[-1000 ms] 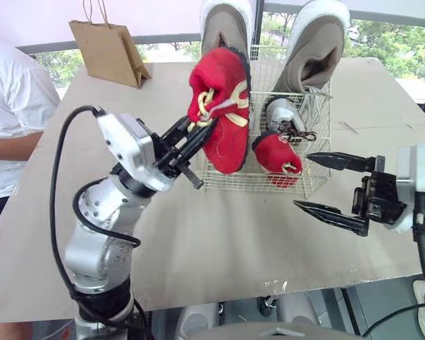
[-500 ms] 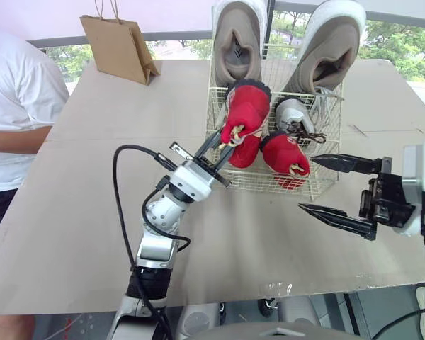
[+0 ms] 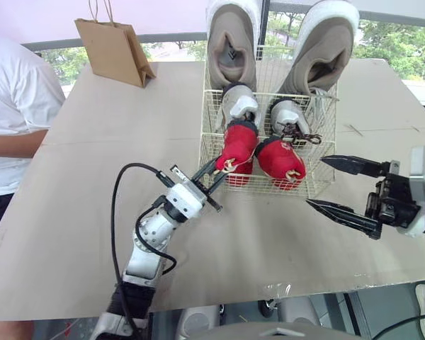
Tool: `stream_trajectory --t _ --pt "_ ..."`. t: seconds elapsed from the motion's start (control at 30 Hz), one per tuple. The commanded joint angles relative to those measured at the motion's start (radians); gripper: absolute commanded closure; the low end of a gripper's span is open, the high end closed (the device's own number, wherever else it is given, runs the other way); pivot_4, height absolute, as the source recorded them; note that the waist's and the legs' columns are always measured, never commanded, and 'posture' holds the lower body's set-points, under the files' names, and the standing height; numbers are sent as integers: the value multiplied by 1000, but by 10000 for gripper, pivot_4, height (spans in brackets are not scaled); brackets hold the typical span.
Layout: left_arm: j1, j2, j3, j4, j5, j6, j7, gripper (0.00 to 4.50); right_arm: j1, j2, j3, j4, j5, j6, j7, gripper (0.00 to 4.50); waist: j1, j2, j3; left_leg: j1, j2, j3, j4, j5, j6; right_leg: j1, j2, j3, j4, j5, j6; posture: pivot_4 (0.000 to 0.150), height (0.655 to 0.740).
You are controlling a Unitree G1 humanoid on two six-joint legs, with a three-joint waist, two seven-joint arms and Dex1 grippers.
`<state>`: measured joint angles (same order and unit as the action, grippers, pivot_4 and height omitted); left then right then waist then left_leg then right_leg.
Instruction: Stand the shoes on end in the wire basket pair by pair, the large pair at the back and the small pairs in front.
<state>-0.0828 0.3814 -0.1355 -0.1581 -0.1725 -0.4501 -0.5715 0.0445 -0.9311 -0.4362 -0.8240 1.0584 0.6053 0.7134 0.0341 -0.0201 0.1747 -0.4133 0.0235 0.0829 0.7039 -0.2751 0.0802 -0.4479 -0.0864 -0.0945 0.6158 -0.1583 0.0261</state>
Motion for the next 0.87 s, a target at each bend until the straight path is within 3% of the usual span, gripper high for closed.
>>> stream_trajectory --t 0.03,0.07,0.1,0.13,0.4,0.5,0.63,0.87 --pt "62 91 -15 -175 -184 214 -99 25696 14 13 -4 -3 -15 -26 17 7245 0 0 0 0 0 0 0 0 0 0 0 0 0 0 0 1500 7400" --pt "77 115 -11 -217 -233 270 -113 23850 21 17 -5 -2 -22 -28 24 7245 0 0 0 -1 0 -1 0 0 0 -1 0 0 0 0 0 1500 7400" --pt "103 160 5 -278 -296 344 -122 17011 31 18 -9 3 -30 -30 33 7245 1 1 0 -1 0 -1 0 0 0 -1 0 0 0 0 0 1500 7400" --pt "128 197 24 -331 -351 413 -122 13739 43 22 -15 7 -36 -32 41 7245 2 2 1 -1 0 -1 0 0 0 -1 0 0 0 0 0 1500 7400" --pt "292 483 284 -555 -790 851 -101 13739 199 22 -110 54 -102 -47 153 7245 5 5 2 -1 -1 -1 0 -2 -4 0 -1 0 -1 -1 1 1500 7400" --pt "419 535 382 -539 -805 908 -177 13739 332 45 -210 79 -145 -70 245 7245 5 6 2 -1 -1 -1 0 -2 -4 -1 0 0 -1 -1 1 1500 7400" --pt "541 529 458 -505 -741 902 -245 13739 497 97 -291 147 -265 -168 366 7245 6 6 2 -1 -1 -1 -2 -2 -4 0 1 0 -4 -2 2 1500 7400" --pt "584 490 489 -515 -714 916 -266 13739 498 117 -276 209 -330 -225 388 7245 0 9 2 -1 0 -1 -2 -3 -6 0 -5 4 -8 -1 2 1500 7400"
